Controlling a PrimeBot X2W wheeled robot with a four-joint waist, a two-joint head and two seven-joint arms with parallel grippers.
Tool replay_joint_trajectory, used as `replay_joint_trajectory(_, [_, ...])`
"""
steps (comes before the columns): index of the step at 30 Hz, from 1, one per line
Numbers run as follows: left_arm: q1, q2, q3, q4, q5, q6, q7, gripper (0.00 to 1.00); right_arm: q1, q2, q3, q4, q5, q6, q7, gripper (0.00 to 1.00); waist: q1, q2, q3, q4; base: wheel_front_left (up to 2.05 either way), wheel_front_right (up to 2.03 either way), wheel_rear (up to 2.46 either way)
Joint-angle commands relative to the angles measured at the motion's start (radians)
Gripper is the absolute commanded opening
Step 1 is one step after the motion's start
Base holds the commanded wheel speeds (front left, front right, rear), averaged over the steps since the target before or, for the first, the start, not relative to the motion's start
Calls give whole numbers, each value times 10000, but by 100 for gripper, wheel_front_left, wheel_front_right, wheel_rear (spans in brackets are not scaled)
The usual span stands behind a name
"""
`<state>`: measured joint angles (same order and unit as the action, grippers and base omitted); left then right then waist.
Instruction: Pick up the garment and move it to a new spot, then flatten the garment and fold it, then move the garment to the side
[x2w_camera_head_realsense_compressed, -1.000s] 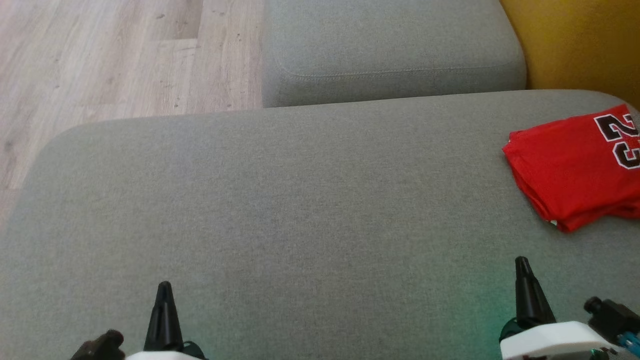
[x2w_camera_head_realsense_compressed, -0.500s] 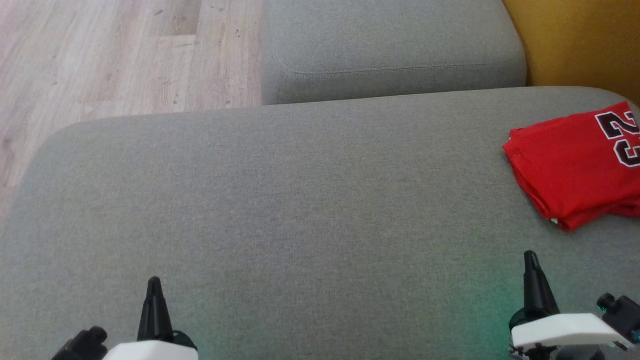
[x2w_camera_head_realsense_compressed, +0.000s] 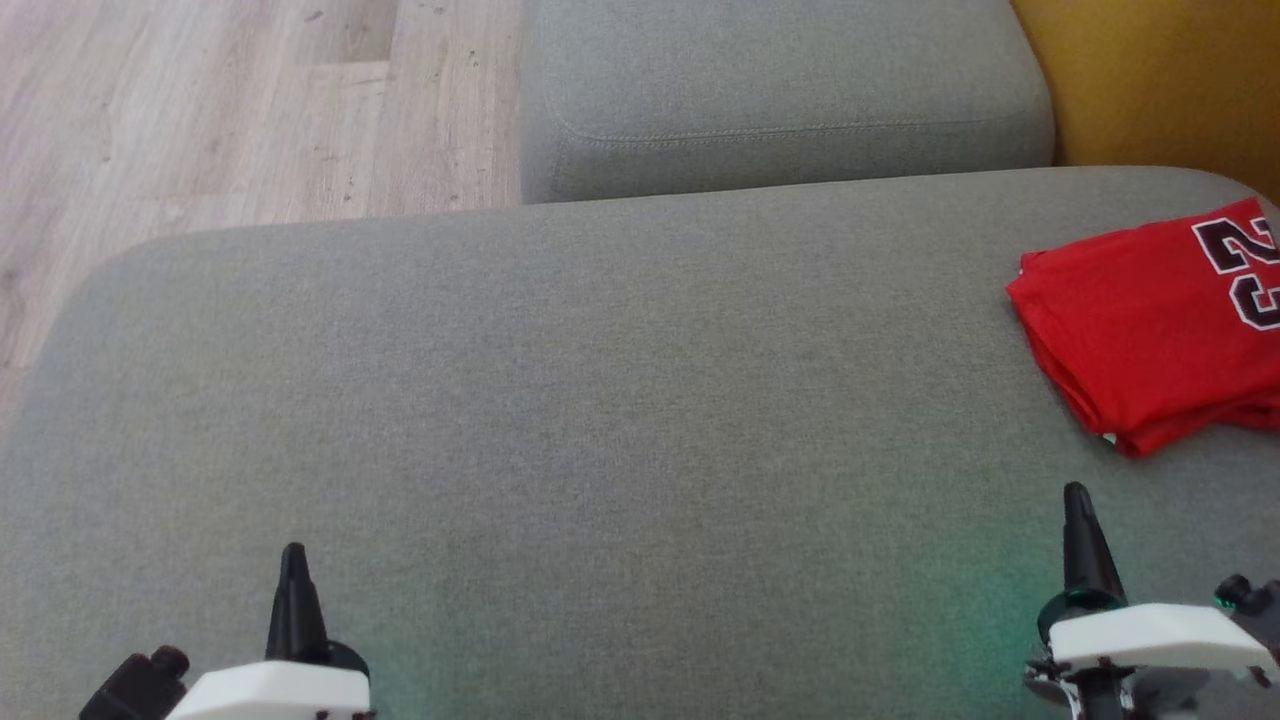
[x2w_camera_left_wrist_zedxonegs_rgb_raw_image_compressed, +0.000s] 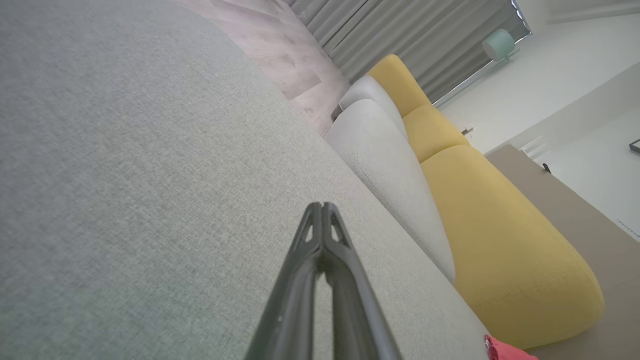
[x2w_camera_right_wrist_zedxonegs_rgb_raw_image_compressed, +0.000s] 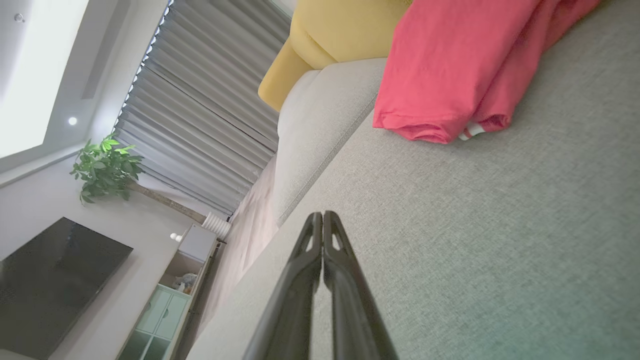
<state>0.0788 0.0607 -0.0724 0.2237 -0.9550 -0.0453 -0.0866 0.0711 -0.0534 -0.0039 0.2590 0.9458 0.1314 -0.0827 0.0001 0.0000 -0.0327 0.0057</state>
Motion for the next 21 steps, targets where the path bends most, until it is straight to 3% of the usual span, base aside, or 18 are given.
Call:
replay_joint_trajectory(1, [-574,151,294,-250,-316,-120,96,0,-583,-201,47,-302,349,-4,69,0,-1,0,9,-2,0,0,0])
replay_joint_trajectory(21, [-1029,155,727,-89,-2671,-385,675,0,-1006,-217,-228,-252,2729,-5,640,0,-1,0,135,-22,0,0,0])
